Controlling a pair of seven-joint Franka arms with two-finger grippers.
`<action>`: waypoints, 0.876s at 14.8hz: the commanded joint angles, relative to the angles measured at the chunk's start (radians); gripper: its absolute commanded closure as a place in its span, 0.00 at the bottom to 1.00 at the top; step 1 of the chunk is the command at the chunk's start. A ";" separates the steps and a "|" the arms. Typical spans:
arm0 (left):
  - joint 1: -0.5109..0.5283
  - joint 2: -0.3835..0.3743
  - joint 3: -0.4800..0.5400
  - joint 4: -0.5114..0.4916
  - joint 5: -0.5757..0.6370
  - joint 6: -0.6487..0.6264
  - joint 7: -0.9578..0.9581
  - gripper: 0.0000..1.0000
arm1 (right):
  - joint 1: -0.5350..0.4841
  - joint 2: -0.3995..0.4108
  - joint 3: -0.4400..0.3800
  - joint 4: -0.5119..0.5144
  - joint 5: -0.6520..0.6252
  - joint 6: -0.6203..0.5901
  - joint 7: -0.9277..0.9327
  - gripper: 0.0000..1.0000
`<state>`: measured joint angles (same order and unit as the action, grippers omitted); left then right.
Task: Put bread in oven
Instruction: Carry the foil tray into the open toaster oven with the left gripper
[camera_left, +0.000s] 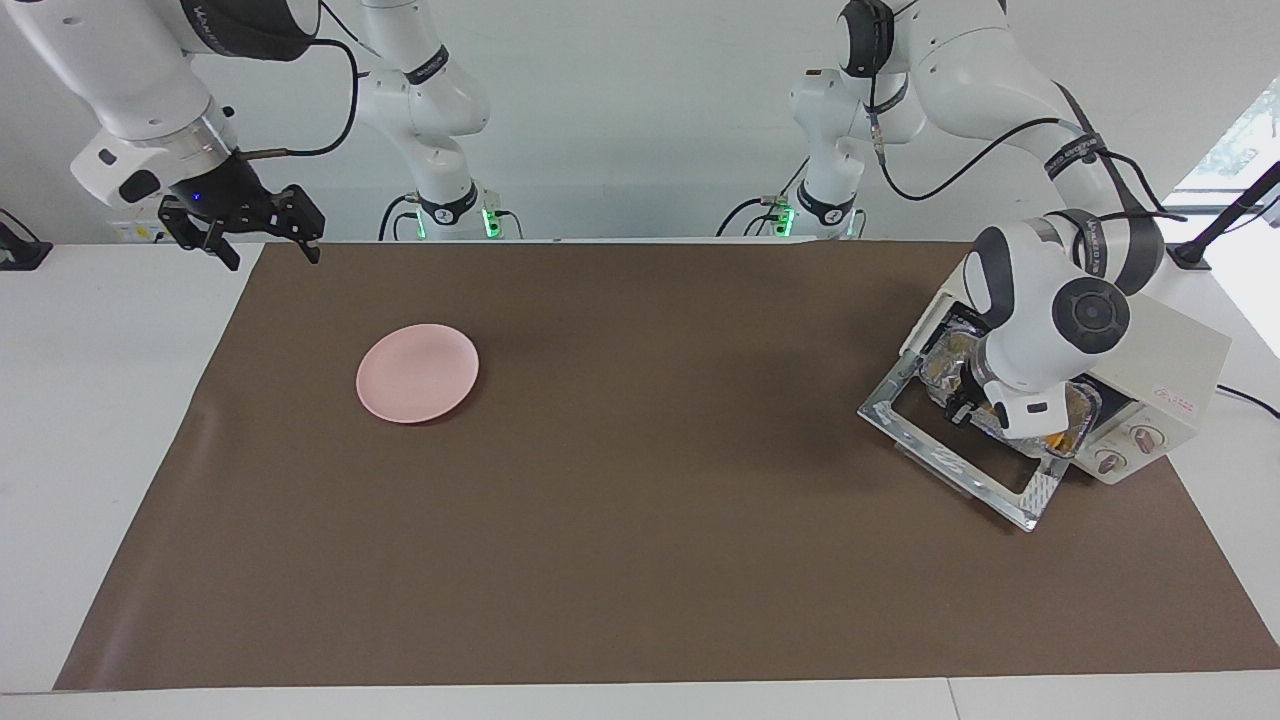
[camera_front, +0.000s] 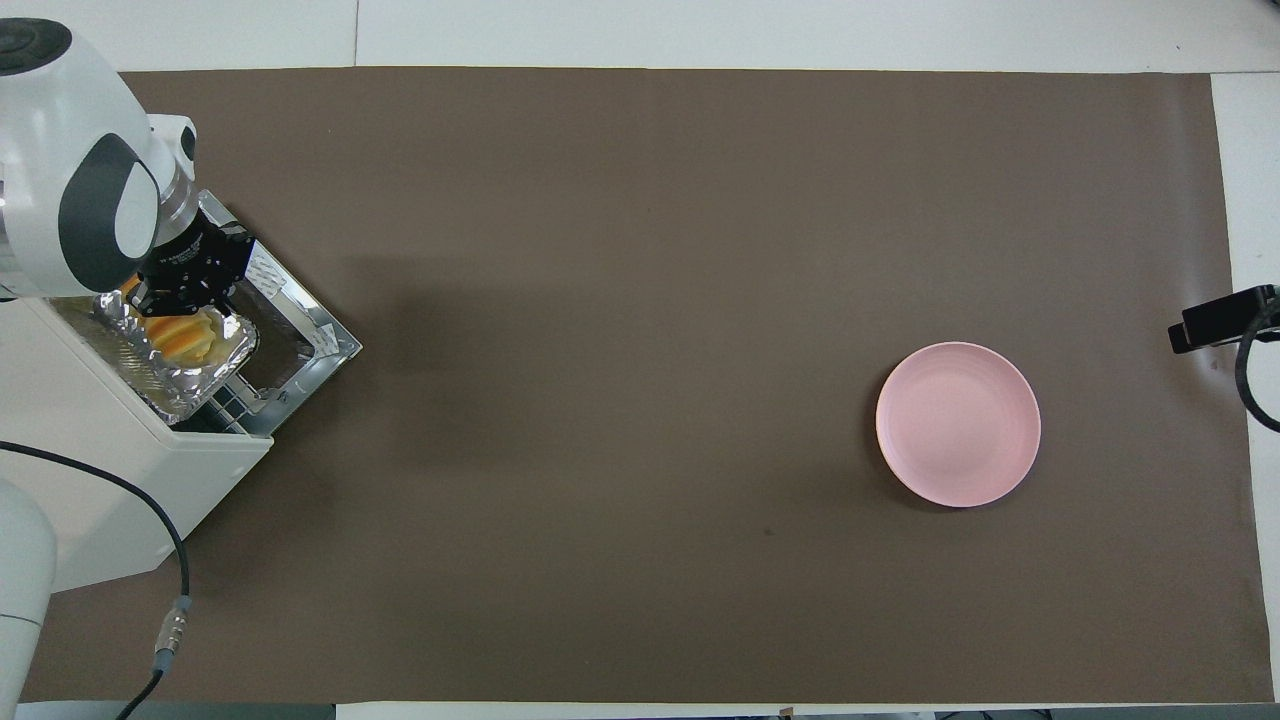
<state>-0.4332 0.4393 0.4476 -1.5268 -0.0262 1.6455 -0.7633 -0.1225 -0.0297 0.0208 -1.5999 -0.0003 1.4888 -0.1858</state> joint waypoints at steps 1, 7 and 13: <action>0.019 -0.045 0.008 -0.039 -0.004 -0.015 0.048 1.00 | -0.011 -0.021 0.008 -0.023 0.017 -0.004 0.008 0.00; 0.027 -0.076 0.011 -0.098 0.011 -0.015 0.044 1.00 | -0.011 -0.021 0.008 -0.023 0.017 -0.004 0.008 0.00; 0.025 -0.080 0.010 -0.110 0.067 0.040 0.080 0.00 | -0.011 -0.021 0.008 -0.023 0.017 -0.002 0.008 0.00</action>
<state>-0.4013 0.3932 0.4546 -1.6030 -0.0090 1.6441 -0.7177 -0.1225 -0.0297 0.0208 -1.6000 -0.0003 1.4888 -0.1858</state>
